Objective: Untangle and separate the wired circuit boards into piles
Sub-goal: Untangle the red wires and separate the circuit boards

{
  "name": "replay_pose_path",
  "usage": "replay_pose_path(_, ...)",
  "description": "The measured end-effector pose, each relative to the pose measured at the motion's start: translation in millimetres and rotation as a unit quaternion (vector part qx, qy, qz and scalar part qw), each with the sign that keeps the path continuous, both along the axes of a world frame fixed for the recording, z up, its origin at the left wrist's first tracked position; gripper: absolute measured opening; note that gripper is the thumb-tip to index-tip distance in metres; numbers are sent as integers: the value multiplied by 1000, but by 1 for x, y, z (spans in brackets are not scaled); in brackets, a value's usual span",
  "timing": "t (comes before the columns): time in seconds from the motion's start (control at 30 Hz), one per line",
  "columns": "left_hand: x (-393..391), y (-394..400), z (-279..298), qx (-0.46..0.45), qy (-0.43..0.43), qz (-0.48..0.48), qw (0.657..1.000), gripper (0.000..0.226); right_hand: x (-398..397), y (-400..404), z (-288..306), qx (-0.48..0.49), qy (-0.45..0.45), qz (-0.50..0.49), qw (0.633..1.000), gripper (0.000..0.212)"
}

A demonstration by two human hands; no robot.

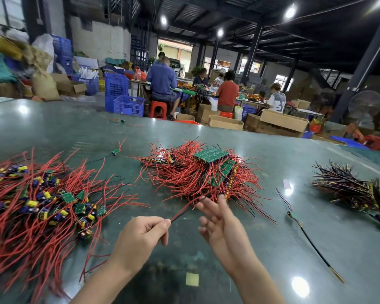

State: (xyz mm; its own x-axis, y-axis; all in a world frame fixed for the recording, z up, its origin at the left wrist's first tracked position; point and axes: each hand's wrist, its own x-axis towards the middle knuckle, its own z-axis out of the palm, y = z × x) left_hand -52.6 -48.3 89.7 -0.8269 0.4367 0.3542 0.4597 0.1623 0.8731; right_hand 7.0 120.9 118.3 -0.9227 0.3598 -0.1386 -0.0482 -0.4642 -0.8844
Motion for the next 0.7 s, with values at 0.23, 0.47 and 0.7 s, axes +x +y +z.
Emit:
replay_pose_path(0.23, 4, 4, -1, -22, -10, -42, 999, 48, 4, -16, -5, 211, 65, -11, 975, 20)
replay_pose_path(0.47, 0, -3, 4, -40, 23, -36, 998, 47, 8, -4, 0, 269, 45, 22, 962, 30)
replay_pose_path(0.7, 5, -7, 10, -105, 99, 13, 989, 39, 7, -1, -1, 130, 45, 12, 990, 23)
